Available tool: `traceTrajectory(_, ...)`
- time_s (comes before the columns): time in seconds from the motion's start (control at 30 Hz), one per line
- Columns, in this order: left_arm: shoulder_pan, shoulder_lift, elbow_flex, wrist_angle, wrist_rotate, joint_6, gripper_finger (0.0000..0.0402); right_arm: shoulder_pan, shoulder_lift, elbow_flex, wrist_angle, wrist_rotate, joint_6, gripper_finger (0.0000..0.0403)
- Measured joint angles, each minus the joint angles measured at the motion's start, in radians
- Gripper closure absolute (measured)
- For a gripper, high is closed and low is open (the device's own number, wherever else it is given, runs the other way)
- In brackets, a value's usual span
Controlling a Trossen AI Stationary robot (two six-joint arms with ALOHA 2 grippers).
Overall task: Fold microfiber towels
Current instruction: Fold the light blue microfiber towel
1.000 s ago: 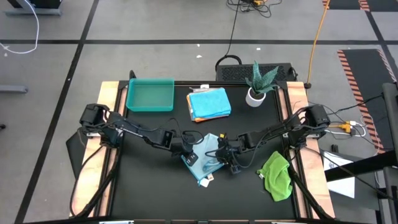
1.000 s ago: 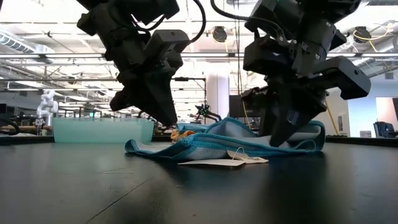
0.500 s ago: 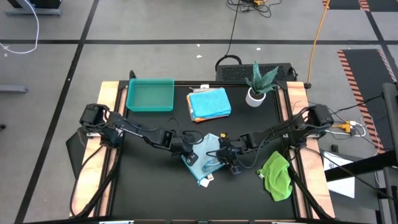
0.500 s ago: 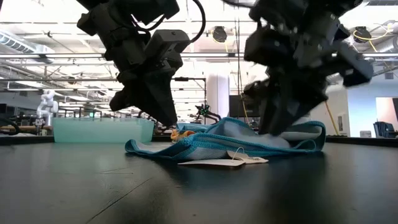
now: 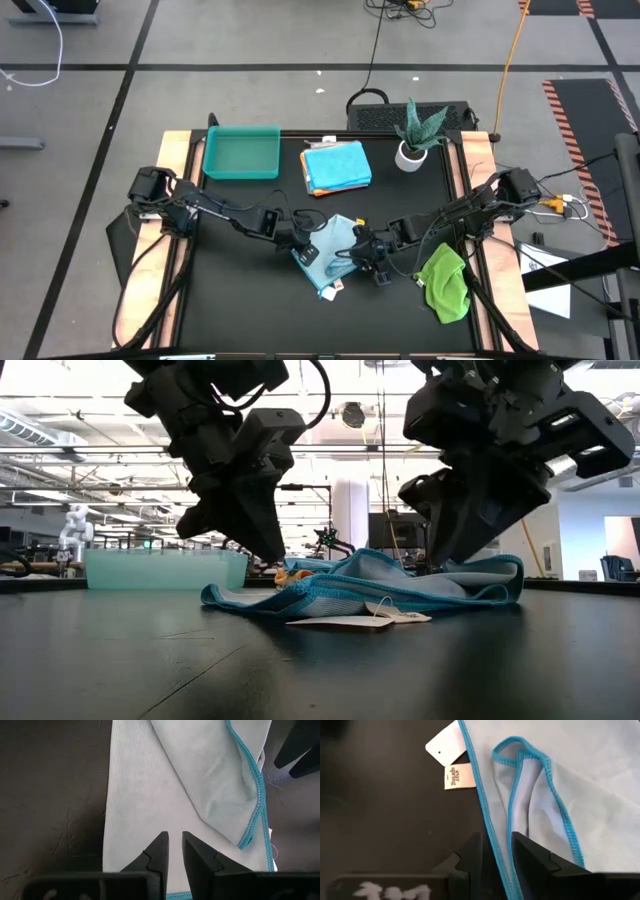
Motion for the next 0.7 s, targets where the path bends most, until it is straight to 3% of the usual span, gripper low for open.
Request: traceTrajectory(0.7, 0.001, 0.000, 0.000, 0.000, -0.007, 0.001, 0.0346, -0.032, 0.064, 0.000, 0.011, 0.005, -0.042, 0.0305)
